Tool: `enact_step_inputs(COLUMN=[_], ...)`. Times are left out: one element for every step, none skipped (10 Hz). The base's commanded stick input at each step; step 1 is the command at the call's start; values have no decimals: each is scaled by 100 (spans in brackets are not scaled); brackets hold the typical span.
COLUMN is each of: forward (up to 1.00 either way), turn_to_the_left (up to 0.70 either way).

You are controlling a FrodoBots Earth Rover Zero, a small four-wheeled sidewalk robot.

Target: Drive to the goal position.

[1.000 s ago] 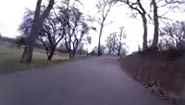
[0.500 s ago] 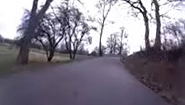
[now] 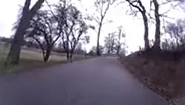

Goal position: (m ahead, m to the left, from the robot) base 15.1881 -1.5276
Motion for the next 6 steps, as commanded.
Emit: enact_step_inputs(forward=[100, 100, 100, 100, 100, 100], turn_to_the_left=[0, 0, 0, 0, 0, 0])
